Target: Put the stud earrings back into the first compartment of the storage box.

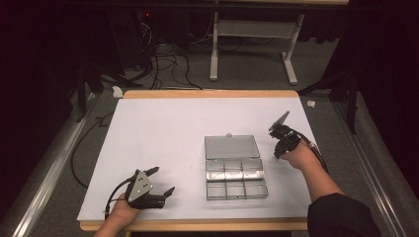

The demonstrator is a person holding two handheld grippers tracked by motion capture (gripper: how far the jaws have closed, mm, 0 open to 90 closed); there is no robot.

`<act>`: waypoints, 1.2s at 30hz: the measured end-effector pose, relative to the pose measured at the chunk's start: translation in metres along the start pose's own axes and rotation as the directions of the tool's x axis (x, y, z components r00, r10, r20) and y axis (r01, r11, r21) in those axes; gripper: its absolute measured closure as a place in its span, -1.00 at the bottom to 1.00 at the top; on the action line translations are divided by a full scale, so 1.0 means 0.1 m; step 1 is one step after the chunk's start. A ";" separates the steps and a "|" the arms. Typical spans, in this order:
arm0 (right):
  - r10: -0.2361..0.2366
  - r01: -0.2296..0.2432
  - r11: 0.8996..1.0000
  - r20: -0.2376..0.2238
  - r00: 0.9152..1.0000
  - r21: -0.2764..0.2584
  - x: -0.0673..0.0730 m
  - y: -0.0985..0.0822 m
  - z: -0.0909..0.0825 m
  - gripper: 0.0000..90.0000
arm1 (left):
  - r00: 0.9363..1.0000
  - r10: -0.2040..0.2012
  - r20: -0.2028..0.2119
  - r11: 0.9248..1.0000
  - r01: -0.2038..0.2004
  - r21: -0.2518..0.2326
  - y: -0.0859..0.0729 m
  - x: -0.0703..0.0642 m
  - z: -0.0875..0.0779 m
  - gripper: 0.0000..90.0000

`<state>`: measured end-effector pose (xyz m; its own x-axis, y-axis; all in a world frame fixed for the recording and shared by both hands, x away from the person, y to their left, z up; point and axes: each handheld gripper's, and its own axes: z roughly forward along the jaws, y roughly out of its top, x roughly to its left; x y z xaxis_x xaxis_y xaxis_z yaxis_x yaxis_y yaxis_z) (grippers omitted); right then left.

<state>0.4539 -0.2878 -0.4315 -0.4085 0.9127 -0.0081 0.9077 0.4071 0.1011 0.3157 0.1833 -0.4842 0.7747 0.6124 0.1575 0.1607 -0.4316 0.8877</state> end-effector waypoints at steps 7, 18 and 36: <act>0.009 -0.009 1.000 0.004 1.000 0.004 -0.02 -0.01 -0.01 0.83 | 1.000 0.000 -0.001 1.000 0.000 0.001 0.00 0.00 0.00 -0.67; 0.015 -0.015 1.000 0.014 1.000 0.023 -0.01 0.06 0.08 0.92 | 1.000 -0.001 0.000 1.000 0.001 -0.003 0.00 0.00 0.00 -0.67; -0.017 0.017 1.000 -0.066 0.998 -0.011 0.13 -0.12 -0.16 0.92 | 1.000 0.000 0.000 1.000 0.000 0.000 0.00 0.00 0.00 -0.67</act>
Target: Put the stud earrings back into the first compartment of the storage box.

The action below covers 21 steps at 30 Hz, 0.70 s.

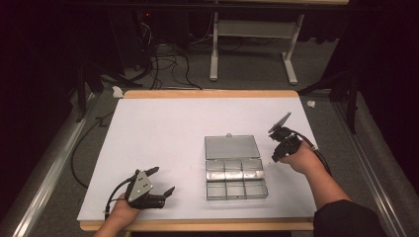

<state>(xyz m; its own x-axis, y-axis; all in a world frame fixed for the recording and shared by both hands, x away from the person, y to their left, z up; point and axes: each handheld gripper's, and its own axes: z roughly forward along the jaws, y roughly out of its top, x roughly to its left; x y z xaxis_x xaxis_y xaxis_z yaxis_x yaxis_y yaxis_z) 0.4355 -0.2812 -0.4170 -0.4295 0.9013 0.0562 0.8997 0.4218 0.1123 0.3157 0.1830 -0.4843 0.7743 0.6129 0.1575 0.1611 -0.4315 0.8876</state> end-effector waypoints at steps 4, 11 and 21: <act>0.002 -0.002 1.000 -0.005 1.000 -0.009 0.07 -0.09 -0.07 0.92 | 1.000 0.001 0.001 1.000 -0.001 0.003 0.00 0.00 0.00 -0.67; -0.027 0.027 0.999 -0.003 1.000 -0.018 0.16 -0.21 -0.16 0.92 | 1.000 0.003 0.000 1.000 -0.003 0.006 0.00 0.00 0.00 -0.67; -0.057 0.057 0.998 -0.001 0.998 -0.025 0.32 -0.26 -0.32 0.92 | 1.000 -0.004 0.002 1.000 0.004 0.006 0.00 0.00 0.01 -0.67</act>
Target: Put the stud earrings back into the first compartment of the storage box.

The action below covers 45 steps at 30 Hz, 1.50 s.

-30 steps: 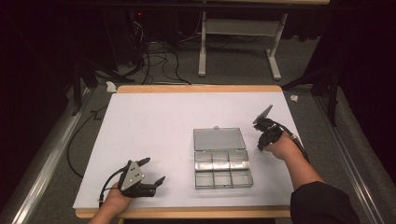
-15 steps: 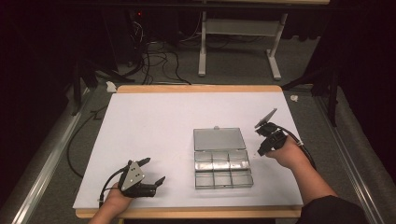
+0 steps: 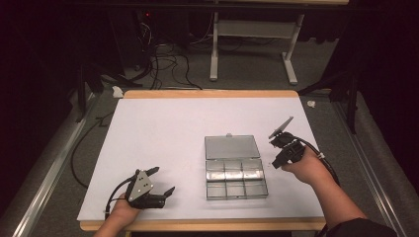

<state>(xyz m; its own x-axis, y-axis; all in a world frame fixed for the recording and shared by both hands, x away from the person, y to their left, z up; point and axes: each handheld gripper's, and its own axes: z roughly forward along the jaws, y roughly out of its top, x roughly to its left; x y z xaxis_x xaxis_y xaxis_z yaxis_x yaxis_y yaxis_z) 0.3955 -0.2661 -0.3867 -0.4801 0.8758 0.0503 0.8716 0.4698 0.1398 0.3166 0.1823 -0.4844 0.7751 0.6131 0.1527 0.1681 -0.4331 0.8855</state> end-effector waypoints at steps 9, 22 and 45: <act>-0.047 0.047 0.999 -0.023 0.999 -0.002 0.20 0.08 -0.05 0.92 | 1.000 -0.001 0.002 1.000 0.001 0.001 0.00 0.00 0.00 -0.67; -0.124 0.125 0.992 -0.037 0.992 0.016 0.47 0.29 0.07 0.92 | 1.000 -0.002 0.002 1.000 0.002 -0.003 0.00 0.00 0.00 -0.67; -0.243 0.246 0.969 -0.075 0.967 0.034 1.05 0.63 0.28 0.92 | 1.000 -0.002 0.004 1.000 0.002 -0.003 0.00 0.00 0.00 -0.67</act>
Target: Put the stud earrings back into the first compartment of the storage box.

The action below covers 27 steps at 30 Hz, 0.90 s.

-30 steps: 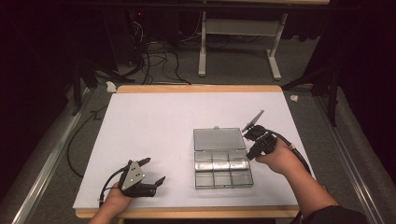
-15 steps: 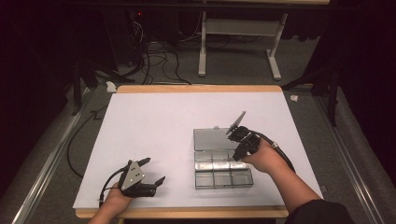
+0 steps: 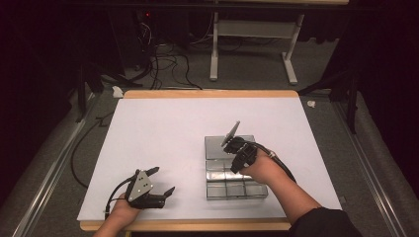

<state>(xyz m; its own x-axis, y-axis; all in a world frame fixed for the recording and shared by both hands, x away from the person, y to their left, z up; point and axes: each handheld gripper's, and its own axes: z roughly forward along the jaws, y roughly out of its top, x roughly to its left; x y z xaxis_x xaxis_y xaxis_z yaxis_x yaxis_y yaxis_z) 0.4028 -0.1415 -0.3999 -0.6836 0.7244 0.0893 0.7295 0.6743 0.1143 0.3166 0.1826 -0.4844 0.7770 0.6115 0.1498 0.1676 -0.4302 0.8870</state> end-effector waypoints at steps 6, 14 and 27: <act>-0.025 0.026 1.000 -0.007 1.000 0.006 0.11 0.10 0.05 0.92 | 1.000 0.001 -0.001 1.000 -0.001 0.000 0.00 0.00 0.00 -0.67; -0.085 0.085 0.996 -0.008 0.996 -0.004 0.22 0.24 0.11 0.92 | 1.000 0.004 0.000 1.000 -0.004 0.003 0.00 0.00 0.00 -0.67; -0.108 0.109 0.993 -0.021 0.994 0.046 0.29 0.39 0.40 0.91 | 1.000 0.002 0.000 1.000 -0.002 0.000 0.00 0.00 0.00 -0.67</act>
<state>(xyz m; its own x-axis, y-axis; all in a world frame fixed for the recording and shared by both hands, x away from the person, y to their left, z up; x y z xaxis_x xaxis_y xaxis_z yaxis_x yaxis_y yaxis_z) 0.4122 -0.0885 -0.4327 -0.7588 0.6439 0.0977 0.6509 0.7552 0.0775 0.3166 0.1826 -0.4843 0.7774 0.6104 0.1518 0.1655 -0.4314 0.8868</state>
